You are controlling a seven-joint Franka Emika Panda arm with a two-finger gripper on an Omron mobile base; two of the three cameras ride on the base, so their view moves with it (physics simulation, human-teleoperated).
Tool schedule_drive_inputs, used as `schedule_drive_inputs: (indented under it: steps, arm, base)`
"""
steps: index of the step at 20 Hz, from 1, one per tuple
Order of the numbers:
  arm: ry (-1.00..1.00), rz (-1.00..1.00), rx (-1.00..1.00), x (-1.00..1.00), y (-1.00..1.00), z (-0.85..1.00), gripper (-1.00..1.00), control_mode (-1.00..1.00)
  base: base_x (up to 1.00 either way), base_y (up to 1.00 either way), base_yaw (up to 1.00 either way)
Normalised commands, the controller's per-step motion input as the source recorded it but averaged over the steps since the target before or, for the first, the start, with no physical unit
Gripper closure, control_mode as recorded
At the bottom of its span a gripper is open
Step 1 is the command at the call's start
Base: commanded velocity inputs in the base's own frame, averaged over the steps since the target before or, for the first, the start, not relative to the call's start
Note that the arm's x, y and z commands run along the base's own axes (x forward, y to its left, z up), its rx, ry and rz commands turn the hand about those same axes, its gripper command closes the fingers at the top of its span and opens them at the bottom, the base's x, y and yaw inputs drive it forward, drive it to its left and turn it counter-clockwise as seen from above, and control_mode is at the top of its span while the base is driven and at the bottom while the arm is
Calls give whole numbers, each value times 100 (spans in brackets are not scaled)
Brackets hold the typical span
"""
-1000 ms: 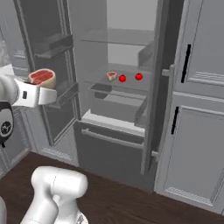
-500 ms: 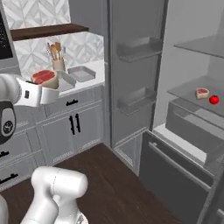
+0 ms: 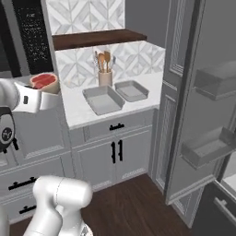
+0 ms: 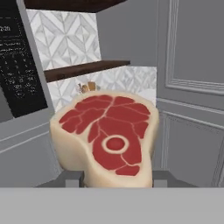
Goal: Place one tomato and one steak in each tupperware on the nearby counter, to pack two identical lunches.
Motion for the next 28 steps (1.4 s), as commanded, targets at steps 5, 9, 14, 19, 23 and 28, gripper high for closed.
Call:
schedule_drive_inputs:
  steps: [5,9,14,19,23,28]
  arm:
    - [0,0,0,0,0,0,100,100]
    - [0,0,0,0,0,0,100,100]
    - [0,0,0,0,0,0,100,100]
    - [0,0,0,0,0,0,100,100]
    - [0,0,0,0,0,0,100,100]
    - [0,0,0,0,0,0,100,100]
  base:
    - [98,-22,3]
    - [96,-20,0]
    - [68,0,-4]
    - [31,-4,-13]
    - [34,23,-24]
    - [53,5,-6]
